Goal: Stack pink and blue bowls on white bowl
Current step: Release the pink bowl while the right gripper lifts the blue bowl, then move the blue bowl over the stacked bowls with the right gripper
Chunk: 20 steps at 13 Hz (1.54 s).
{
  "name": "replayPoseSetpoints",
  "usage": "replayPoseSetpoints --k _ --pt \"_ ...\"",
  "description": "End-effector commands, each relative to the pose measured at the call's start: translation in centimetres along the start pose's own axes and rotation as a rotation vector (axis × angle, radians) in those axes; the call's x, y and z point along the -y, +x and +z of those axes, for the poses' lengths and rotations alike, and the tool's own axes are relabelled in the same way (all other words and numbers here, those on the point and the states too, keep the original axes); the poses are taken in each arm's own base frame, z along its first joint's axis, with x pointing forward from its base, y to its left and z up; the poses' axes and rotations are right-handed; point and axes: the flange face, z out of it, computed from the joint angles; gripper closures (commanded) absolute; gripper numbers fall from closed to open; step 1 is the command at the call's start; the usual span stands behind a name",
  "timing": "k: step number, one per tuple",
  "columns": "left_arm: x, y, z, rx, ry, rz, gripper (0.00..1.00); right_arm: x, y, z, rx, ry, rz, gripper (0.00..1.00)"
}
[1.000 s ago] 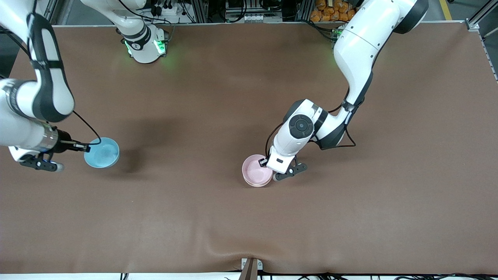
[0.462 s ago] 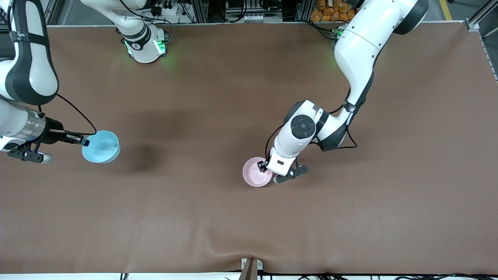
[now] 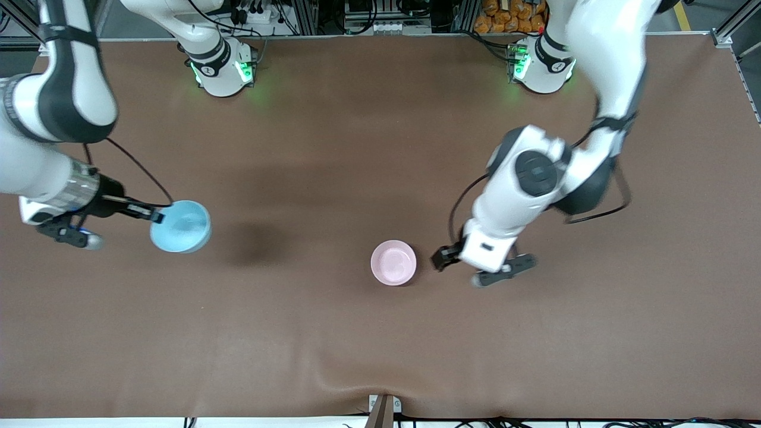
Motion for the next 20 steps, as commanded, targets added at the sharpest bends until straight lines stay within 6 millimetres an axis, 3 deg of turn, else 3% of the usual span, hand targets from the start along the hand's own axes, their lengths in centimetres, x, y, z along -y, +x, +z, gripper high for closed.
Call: replayPoseSetpoints --k 1,4,6,9,12,13,16,18,20 --pt "5.0 1.9 -6.3 0.006 0.055 0.08 0.0 4.7 -2.1 -0.3 0.013 0.025 0.115 1.0" --pt "10.7 4.0 -12.1 0.024 0.106 0.119 0.0 10.1 -3.9 1.8 0.061 0.05 0.223 1.0" --pt "14.8 5.0 -15.7 0.036 0.133 0.13 0.0 12.3 -4.1 3.7 0.154 0.144 0.29 1.0" --pt "18.4 5.5 -18.8 0.044 0.158 0.093 0.0 15.2 -5.0 6.0 0.161 0.175 0.317 1.0" --pt "20.4 4.8 -22.2 0.031 0.17 0.057 0.0 19.6 -6.6 10.8 0.109 0.186 0.368 1.0" --pt "21.4 5.2 -22.6 0.029 0.168 0.04 0.0 20.7 -7.0 12.1 0.091 0.194 0.387 1.0" --pt "21.6 5.3 -23.1 0.02 0.168 0.036 0.0 24.8 -8.5 14.4 0.087 0.196 0.423 1.0" --pt "21.9 5.6 -24.1 0.004 0.158 0.037 0.0 28.2 -10.2 17.2 0.103 0.181 0.46 1.0" --pt "22.1 5.7 -24.2 0.0 0.158 0.034 0.0 30.4 -10.8 19.7 0.086 0.195 0.509 1.0"
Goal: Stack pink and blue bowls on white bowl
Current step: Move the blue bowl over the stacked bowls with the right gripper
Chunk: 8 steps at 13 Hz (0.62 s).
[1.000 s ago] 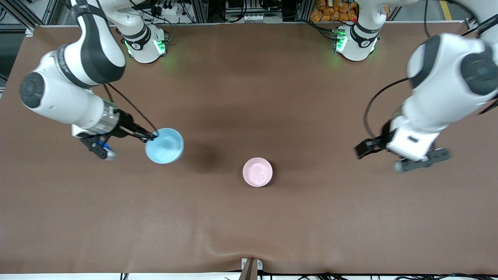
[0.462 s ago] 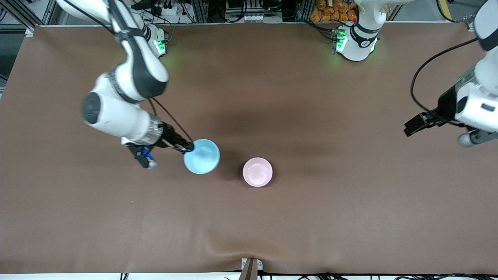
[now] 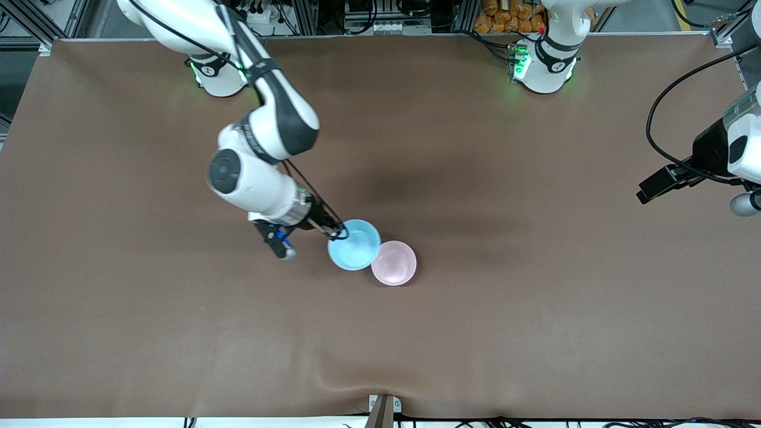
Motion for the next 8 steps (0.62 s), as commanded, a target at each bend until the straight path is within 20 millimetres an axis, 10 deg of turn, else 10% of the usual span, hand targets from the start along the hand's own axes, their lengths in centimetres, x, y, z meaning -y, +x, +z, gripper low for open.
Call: replayPoseSetpoints --k 1,8 --pt "0.7 -0.2 -0.9 -0.01 0.0 0.009 0.0 2.2 -0.9 4.4 -0.018 0.045 0.069 1.0" --pt "0.0 -0.3 -0.6 -0.005 -0.002 0.009 0.0 2.0 -0.9 7.6 -0.055 0.076 0.073 1.0"
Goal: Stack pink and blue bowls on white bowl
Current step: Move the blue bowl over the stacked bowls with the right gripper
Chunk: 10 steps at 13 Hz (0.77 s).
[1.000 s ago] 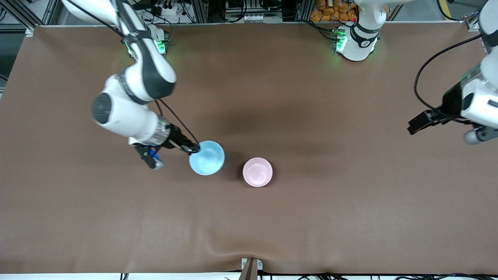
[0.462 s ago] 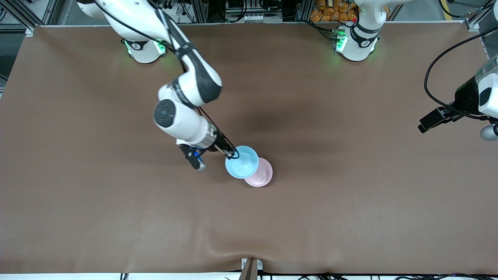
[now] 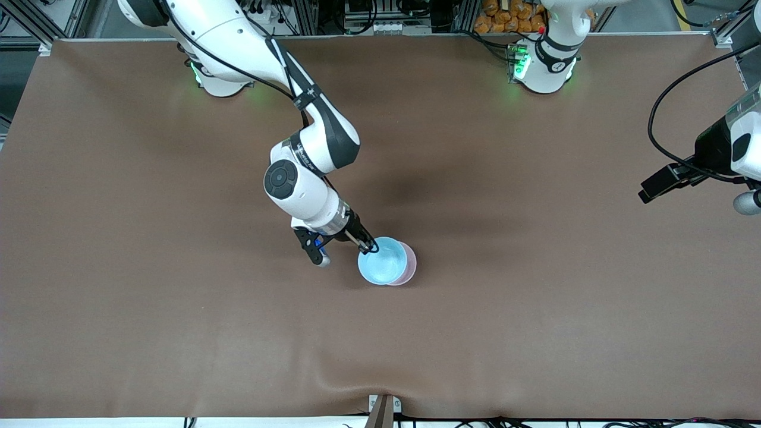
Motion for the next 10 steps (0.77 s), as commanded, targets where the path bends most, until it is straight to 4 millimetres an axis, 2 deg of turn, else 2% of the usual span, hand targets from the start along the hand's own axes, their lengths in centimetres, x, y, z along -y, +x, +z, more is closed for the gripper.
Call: replayPoseSetpoints --k 1,3,4,10 --pt "-0.1 -0.4 -0.5 -0.004 0.0 0.011 0.0 0.4 0.0 0.7 0.005 -0.001 0.015 1.0" --pt "-0.1 -0.4 -0.6 -0.007 -0.001 0.012 0.0 0.0 -0.1 1.5 0.007 -0.014 0.015 1.0" --pt "-0.1 -0.4 -0.5 -0.006 0.001 0.012 0.0 -0.2 -0.8 2.2 0.009 -0.023 0.004 1.0" --pt "0.3 -0.1 -0.4 -0.008 0.006 0.017 0.0 0.3 -1.3 3.2 0.008 -0.022 -0.008 1.0"
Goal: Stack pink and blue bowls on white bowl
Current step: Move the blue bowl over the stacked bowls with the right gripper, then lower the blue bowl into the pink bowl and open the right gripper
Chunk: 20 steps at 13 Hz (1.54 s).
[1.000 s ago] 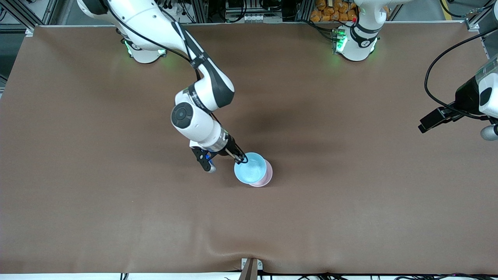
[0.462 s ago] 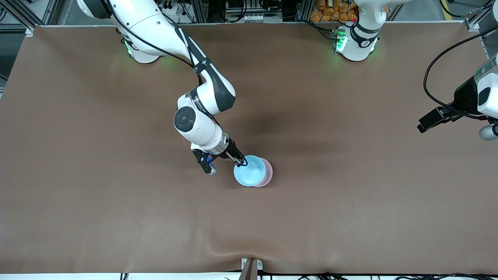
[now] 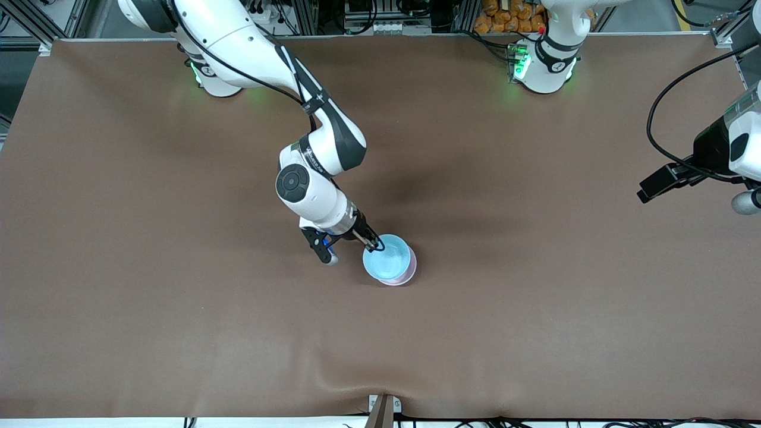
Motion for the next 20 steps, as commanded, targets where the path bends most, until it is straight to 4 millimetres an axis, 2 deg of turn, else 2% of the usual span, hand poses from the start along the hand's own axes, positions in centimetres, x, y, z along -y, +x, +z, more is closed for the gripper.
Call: replayPoseSetpoints --k 1,5,8,9,10,11,13,15,16,18,20 --pt "0.6 0.1 -0.5 -0.012 0.003 0.013 0.0 0.9 -0.1 0.5 0.001 0.013 0.007 1.0" --pt "0.5 0.2 -1.3 -0.031 -0.004 0.011 0.0 1.5 0.3 0.9 -0.009 0.021 0.001 1.0" --pt "0.1 0.4 -1.3 -0.033 -0.008 0.001 0.0 1.5 0.4 1.0 -0.013 0.018 -0.002 1.0" --pt "0.2 0.4 -1.4 -0.034 -0.009 0.001 0.0 1.5 0.4 1.0 -0.019 0.016 -0.011 0.95" --pt "0.2 0.5 -1.4 -0.035 -0.011 -0.001 0.0 1.6 0.4 0.9 -0.029 0.014 -0.024 0.52" --pt "0.3 0.7 -1.7 -0.043 -0.015 0.003 0.0 1.5 0.3 0.9 -0.036 0.01 -0.034 0.01" --pt "0.0 0.9 -1.9 -0.046 -0.021 0.004 0.0 1.7 0.8 -0.1 -0.05 0.007 -0.041 0.0" --pt "-0.5 0.6 -1.8 -0.046 -0.017 0.012 0.0 2.2 2.0 -3.4 -0.069 -0.005 -0.047 0.0" --pt "-0.6 0.6 -1.7 -0.045 -0.016 0.015 0.0 2.4 2.9 -5.8 -0.083 -0.025 -0.062 0.0" --pt "-1.2 0.7 -0.7 -0.026 -0.018 0.036 0.0 2.2 4.4 -10.7 -0.13 -0.098 -0.2 0.0" --pt "-2.7 0.2 -0.1 -0.014 -0.019 0.066 0.0 1.0 7.9 -15.7 -0.106 -0.18 -0.307 0.0"
